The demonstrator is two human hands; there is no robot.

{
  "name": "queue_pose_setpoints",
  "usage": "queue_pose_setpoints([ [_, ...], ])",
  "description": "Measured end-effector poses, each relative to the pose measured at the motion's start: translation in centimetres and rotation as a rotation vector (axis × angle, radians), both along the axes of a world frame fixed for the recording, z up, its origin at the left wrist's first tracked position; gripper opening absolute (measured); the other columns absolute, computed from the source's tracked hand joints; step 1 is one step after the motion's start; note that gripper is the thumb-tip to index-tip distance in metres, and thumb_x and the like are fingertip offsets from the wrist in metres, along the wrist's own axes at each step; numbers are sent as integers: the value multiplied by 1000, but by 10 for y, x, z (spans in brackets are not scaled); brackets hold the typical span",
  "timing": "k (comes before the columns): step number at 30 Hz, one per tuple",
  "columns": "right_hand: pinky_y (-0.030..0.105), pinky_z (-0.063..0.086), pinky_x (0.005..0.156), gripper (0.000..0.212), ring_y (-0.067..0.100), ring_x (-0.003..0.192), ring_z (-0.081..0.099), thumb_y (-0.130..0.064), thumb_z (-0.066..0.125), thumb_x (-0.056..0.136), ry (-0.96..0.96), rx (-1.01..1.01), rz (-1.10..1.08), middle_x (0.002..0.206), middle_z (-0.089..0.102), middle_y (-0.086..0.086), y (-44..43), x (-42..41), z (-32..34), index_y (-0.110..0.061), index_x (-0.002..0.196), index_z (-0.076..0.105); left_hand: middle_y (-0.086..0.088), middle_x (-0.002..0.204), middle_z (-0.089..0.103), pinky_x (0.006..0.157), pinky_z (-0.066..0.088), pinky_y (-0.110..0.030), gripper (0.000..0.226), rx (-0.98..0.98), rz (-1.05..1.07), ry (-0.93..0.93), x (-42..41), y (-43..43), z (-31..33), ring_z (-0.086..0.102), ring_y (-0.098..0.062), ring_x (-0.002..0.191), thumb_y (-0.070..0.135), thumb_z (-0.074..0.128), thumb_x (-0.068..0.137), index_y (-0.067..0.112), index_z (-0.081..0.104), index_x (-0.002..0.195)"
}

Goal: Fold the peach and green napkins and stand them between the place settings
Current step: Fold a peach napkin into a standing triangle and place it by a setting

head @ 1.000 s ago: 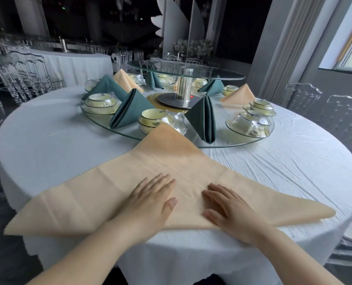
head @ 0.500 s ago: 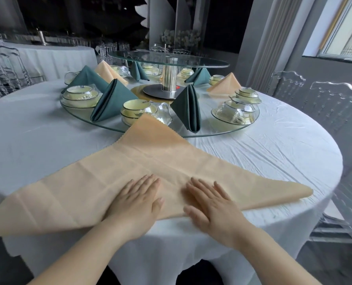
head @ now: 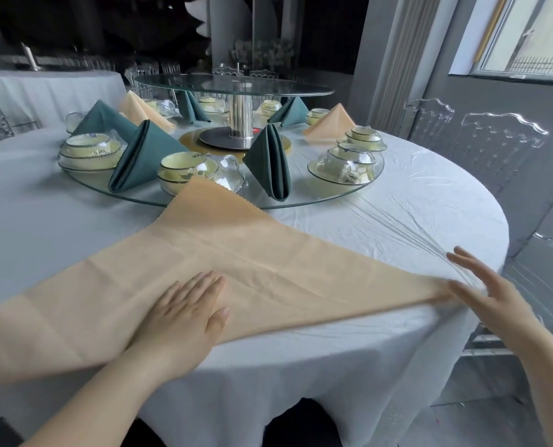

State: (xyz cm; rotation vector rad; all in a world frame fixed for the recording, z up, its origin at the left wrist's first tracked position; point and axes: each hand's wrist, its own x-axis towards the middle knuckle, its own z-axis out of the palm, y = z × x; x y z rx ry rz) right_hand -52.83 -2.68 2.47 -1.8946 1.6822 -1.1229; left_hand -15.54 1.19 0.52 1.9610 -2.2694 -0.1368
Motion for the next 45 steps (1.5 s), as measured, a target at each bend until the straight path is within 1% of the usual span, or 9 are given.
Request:
queue_pose_setpoints([
  [3, 1, 20, 96, 71, -13, 110, 39, 7, 60, 79, 215, -17, 79, 94, 43, -58, 9, -9, 3, -62, 91, 57, 14, 154, -4, 108, -9, -18, 104, -53, 21, 42, 0, 1, 0, -6, 0, 140, 55, -21, 48, 27, 1, 146],
  [9, 31, 23, 96, 30, 15, 98, 49, -4, 76, 58, 885, -261, 153, 92, 72, 15, -11, -16, 6, -4, 88, 72, 10, 85, 53, 69, 32, -24, 8, -640, -296, 265, 7, 8, -9, 47, -12, 77, 32, 45, 83, 26, 50, 81],
  [12, 33, 26, 95, 18, 20, 83, 67, -8, 76, 59, 982, -252, 194, 81, 73, 10, -18, -11, 7, -5, 77, 73, 11, 68, 58, 59, 36, -19, 37, -611, -389, 275, 9, 13, -12, 47, -7, 66, 47, 43, 89, 22, 59, 68],
  [19, -7, 20, 95, 20, 13, 110, 56, -28, 58, 86, 326, -296, 0, 84, 72, -11, 15, -6, 30, -19, 85, 75, 15, 69, 57, 58, 38, -17, 34, -348, -434, 311, 13, 8, -8, 48, 0, 66, 53, 41, 88, 28, 58, 73],
  [24, 9, 38, 97, 57, -6, 103, 59, -82, 58, 54, 31, -140, 189, 96, 69, -23, 39, -24, 75, -34, 82, 73, 20, 88, 59, 66, 40, -12, 22, -157, -479, 430, 19, 19, -3, 53, 7, 77, 59, 50, 72, 41, 59, 81],
  [29, 3, 47, 65, 14, -4, 69, 64, -5, 59, 84, -189, -145, 224, 78, 73, -8, 33, 15, 102, -8, 76, 70, 32, 96, 58, 81, 36, -7, 72, -91, -315, 543, 21, 20, 9, 49, 6, 98, 90, 27, 57, 39, 70, 85],
  [32, 4, 44, 54, 43, -4, 49, 57, 12, 50, 82, -285, -97, 208, 57, 64, -5, 5, 54, 109, -16, 56, 68, 25, 121, 48, 92, 25, -7, 93, -185, -161, 341, 26, 12, 8, 41, -1, 120, 76, 12, 57, 26, 56, 123],
  [37, 6, 29, 42, 20, -3, 34, 42, -4, 56, 86, -107, 17, 193, 38, 51, -12, -58, 125, 96, -15, 69, 56, 16, 140, 30, 97, 9, -9, 107, -177, -110, 149, 32, 11, -6, 23, -3, 132, 79, -8, 50, 34, 36, 137],
  [45, 17, 35, 47, 16, 18, 75, 46, -17, 62, 84, 151, 169, 208, 83, 49, 9, -128, 235, 51, -4, 93, 63, 4, 122, 56, 90, 21, -14, 71, -334, -163, 181, 36, 6, -10, 36, -4, 113, 55, 14, 75, 24, 60, 119],
])
